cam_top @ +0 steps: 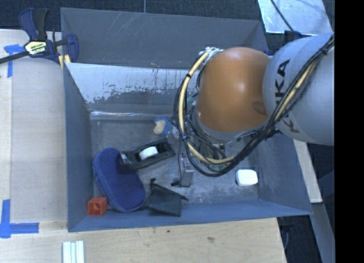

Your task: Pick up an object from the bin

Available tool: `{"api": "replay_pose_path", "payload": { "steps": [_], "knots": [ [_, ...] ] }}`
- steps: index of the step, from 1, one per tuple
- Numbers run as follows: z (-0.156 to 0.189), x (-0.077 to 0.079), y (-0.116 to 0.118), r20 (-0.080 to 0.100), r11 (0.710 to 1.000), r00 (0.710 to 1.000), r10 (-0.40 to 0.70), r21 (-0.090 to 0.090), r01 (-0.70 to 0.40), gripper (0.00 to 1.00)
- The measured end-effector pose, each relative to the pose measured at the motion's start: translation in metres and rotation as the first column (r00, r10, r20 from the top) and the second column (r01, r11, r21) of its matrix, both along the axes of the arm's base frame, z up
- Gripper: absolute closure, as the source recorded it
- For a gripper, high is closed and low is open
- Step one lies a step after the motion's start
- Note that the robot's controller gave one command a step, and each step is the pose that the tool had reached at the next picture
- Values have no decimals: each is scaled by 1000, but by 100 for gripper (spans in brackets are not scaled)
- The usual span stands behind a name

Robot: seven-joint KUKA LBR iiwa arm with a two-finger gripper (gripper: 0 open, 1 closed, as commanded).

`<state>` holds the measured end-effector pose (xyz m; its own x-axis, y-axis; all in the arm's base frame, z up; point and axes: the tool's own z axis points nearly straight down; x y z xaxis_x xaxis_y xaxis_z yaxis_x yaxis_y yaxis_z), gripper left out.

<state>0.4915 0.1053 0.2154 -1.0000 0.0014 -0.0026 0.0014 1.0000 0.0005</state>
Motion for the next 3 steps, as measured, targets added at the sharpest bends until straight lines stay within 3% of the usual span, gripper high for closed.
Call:
{"api": "replay_pose_path", "payload": {
  "steps": [1,2,3],
  "knots": [
    [-69,8,65,-5,988,988,-152,1,152,0],
    [-145,52,75,4,994,994,-113,5,113,0],
    [-141,49,76,-8,994,994,-113,4,113,100]
  ]
}}
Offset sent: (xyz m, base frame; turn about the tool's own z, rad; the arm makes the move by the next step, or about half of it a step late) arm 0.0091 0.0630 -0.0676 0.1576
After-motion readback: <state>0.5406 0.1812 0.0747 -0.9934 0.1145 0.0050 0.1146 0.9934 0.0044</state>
